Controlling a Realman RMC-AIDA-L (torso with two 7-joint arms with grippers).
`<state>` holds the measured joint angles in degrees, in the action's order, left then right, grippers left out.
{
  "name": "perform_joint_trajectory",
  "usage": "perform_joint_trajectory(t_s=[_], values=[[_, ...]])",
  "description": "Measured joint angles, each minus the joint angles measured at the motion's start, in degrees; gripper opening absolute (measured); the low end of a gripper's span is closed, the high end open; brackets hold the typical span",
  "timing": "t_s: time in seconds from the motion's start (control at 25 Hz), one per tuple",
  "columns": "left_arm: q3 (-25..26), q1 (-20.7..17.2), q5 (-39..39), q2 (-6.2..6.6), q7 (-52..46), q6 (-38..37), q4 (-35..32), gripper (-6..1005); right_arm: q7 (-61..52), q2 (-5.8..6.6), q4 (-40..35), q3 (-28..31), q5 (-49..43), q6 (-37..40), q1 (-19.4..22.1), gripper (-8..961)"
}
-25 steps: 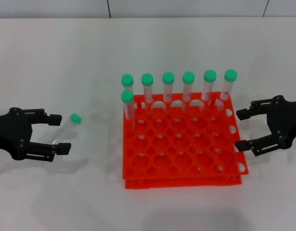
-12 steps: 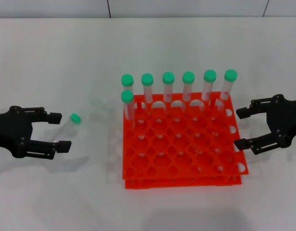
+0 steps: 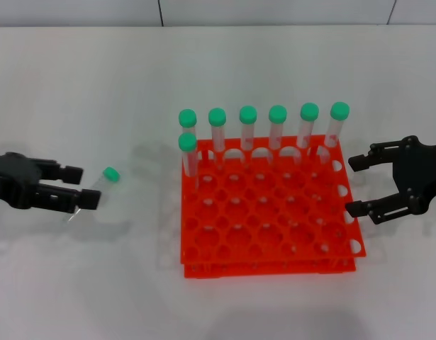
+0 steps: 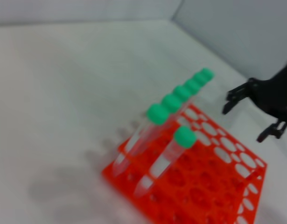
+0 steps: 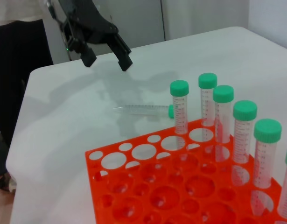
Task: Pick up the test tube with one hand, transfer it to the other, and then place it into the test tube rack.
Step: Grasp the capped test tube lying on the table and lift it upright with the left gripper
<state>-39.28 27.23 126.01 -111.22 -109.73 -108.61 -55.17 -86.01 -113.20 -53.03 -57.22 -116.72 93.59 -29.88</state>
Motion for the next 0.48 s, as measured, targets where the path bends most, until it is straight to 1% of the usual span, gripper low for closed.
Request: perform_joint_trajectory(t_s=[0.12, 0.2, 0.24, 0.28, 0.36, 0.48], values=[[-0.01, 1.03, 3.64, 0.49, -7.25, -0.74, -3.79, 862, 0.11, 0.00, 0.01, 0.00, -0.25, -0.42, 0.00, 824], [-0.01, 2.77, 8.45, 1.18, -13.56, -1.04, -6.03, 862, 0.10, 0.00, 0.01, -0.09, -0.44, -0.59, 0.00, 824], [-0.01, 2.77, 8.45, 1.18, -13.56, -1.04, -6.03, 862, 0.08, -0.01, 0.00, -0.23, -0.49, -0.70, -0.02, 824], [-0.01, 4.36, 11.76, 1.84, -16.72, -1.19, -6.40, 862, 0.05, -0.07, -0.07, -0.41, -0.54, -0.82, -0.09, 824], [-0.10, 5.69, 14.13, 2.32, -18.73, -1.22, -6.40, 862, 0.02, -0.20, -0.13, -0.67, -0.58, -1.20, -0.24, 824], [-1.78, 7.77, 18.20, 2.55, -21.17, -1.28, -6.25, 862, 0.01, -0.46, -0.15, -0.70, -0.63, -1.84, -0.47, 823]])
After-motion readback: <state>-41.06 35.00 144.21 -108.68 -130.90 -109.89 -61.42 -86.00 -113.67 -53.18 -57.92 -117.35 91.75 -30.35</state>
